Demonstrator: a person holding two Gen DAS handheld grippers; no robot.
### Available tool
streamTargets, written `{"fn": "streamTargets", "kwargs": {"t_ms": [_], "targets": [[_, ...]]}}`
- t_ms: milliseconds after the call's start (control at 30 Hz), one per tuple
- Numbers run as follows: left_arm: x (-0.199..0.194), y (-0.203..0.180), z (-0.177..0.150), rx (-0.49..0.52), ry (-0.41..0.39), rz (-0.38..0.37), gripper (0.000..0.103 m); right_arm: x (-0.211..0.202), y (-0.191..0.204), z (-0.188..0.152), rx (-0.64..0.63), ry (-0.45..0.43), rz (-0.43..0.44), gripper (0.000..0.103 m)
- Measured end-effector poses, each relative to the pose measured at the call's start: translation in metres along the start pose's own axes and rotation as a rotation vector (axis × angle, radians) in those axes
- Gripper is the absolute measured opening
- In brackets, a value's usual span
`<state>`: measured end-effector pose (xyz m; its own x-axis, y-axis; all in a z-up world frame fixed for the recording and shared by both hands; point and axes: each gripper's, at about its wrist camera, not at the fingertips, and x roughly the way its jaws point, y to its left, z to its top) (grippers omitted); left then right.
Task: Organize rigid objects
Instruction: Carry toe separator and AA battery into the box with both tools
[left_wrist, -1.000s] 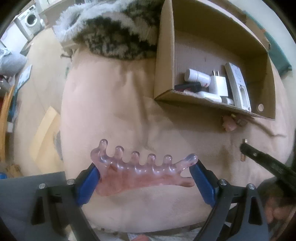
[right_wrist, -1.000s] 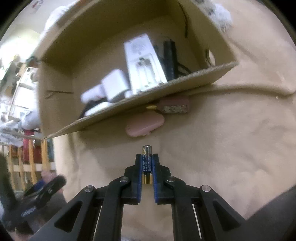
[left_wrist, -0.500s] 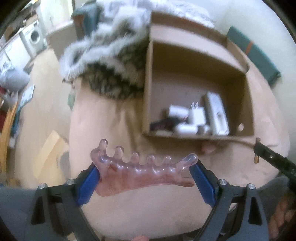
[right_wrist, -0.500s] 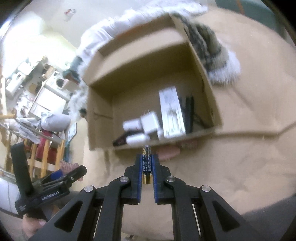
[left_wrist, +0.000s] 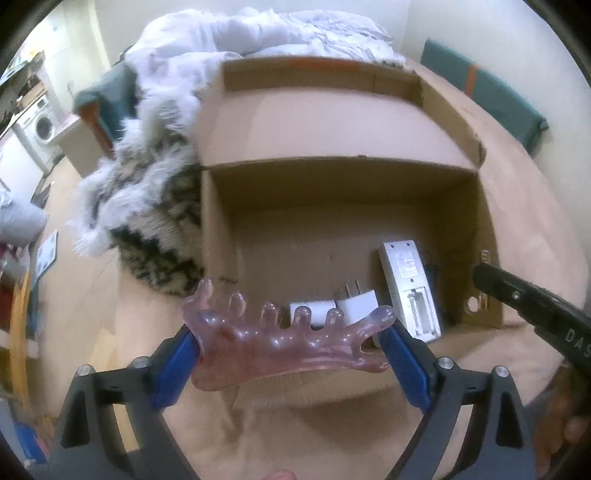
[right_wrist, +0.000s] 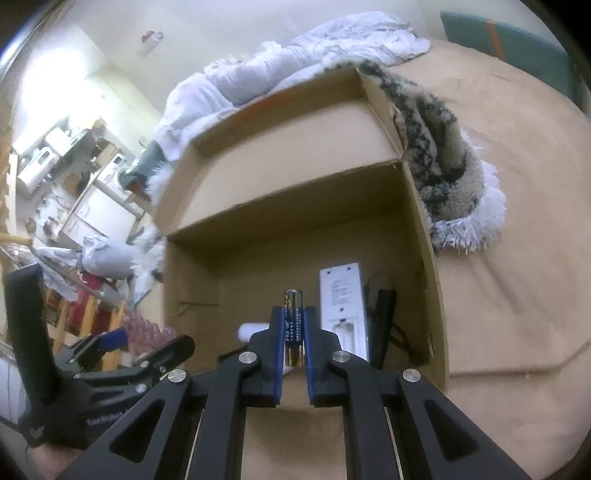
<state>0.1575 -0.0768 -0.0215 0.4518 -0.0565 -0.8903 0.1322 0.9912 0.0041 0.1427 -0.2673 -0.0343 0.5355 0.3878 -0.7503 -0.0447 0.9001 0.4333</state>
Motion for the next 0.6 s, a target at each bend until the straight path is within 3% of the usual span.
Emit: {"fn": "streamTargets", "kwargs": {"t_ms": [167,333,600], "targets": [[0.032,-0.009,0.001,0.031,-0.015,-0.007,0.092,0.031,-0.010,0.001,-0.005,0.037,-0.040,0.011],[0.056,-0.009,-0.003,0.018,0.028,-0.017,0.092,0.050,-0.017,-0.004,0.018,0.088,-0.050,0.011],[0.067,-0.014,-0.001,0.038,0.036,-0.013,0.092,0.068,-0.025,-0.007,0.045,0.152,-0.069,0.011]]}}
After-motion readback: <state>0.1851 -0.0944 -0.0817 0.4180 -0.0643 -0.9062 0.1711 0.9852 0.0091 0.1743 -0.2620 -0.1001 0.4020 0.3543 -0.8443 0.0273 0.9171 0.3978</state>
